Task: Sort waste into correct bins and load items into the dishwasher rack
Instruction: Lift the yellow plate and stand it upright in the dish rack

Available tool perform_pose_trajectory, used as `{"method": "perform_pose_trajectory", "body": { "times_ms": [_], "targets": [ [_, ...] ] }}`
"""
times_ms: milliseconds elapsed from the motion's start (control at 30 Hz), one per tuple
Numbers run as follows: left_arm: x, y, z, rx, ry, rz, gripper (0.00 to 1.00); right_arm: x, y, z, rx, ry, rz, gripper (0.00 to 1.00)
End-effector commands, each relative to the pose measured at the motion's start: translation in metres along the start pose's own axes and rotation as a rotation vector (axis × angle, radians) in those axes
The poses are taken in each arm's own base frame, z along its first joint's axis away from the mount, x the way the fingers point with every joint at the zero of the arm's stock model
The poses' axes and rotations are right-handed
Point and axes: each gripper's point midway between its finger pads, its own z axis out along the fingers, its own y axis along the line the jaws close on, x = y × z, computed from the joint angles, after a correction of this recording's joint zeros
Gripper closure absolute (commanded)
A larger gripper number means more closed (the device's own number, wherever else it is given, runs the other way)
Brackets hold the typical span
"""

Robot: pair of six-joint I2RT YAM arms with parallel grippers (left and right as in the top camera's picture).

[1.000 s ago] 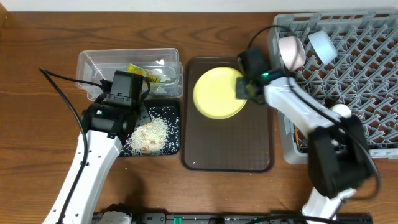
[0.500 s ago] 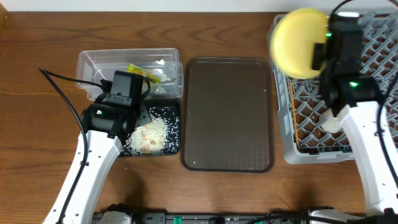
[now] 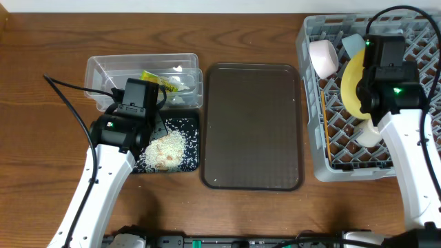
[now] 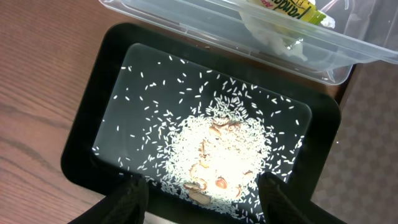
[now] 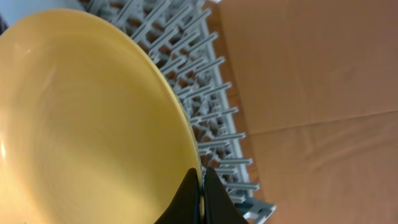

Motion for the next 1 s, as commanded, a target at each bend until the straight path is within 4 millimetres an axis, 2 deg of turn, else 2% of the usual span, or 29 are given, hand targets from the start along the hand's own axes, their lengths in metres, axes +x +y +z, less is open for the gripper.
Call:
{"method": "perform_pose_trajectory", "body": {
  "times_ms": [0,200,333,367,433,533,567,600,667,767,800,867,900,967],
  "targets": [
    [-0.002,0.001,0.0,-0.004,0.0,-0.02,0.4,0.01,0.012,0.008,-0.009,0.041,0.035,0.99],
    [-0.002,0.001,0.0,-0.004,-0.001,-0.02,0.4,0.02,0.022,0.017,-0.014,0.087,0.007,0.99],
    [-0.002,0.001,0.0,-0.003,-0.001,-0.021,0.4,0.016,0.028,0.014,-0.029,0.072,0.081,0.96],
    [-0.002,0.001,0.0,-0.003,-0.001,-0.021,0.4,0.014,0.033,0.013,-0.046,0.066,0.105,0.8],
    [-0.002,0.001,0.0,-0.004,-0.001,-0.02,0.4,0.011,0.044,0.01,-0.097,0.057,0.147,0.34],
    [-0.002,0.001,0.0,-0.003,-0.002,-0.019,0.39,0.005,0.055,0.001,-0.177,0.034,0.216,0.12],
    [-0.003,0.001,0.0,-0.003,-0.002,-0.01,0.39,0.001,0.056,-0.004,-0.214,0.019,0.261,0.09],
    [-0.003,0.0,0.0,-0.002,-0.004,0.009,0.34,-0.005,0.059,-0.009,-0.271,-0.003,0.295,0.08],
    [-0.005,-0.001,0.0,0.002,-0.011,0.04,0.33,-0.019,0.067,-0.022,-0.415,-0.055,0.341,0.08],
    [-0.009,-0.006,0.0,0.028,-0.026,0.105,0.33,-0.042,0.085,-0.059,-0.707,-0.168,0.337,0.11],
    [-0.01,-0.01,-0.001,0.048,-0.029,0.129,0.32,-0.048,0.094,-0.077,-0.825,-0.218,0.296,0.12],
    [-0.01,-0.018,-0.001,0.091,-0.028,0.171,0.3,-0.047,0.104,-0.096,-0.938,-0.254,0.228,0.18],
    [-0.008,-0.023,-0.002,0.12,-0.021,0.202,0.29,-0.041,0.107,-0.099,-0.956,-0.235,0.217,0.22],
    [-0.001,-0.029,-0.003,0.163,0.007,0.251,0.27,-0.026,0.108,-0.095,-0.944,-0.159,0.226,0.22]
  ]
}}
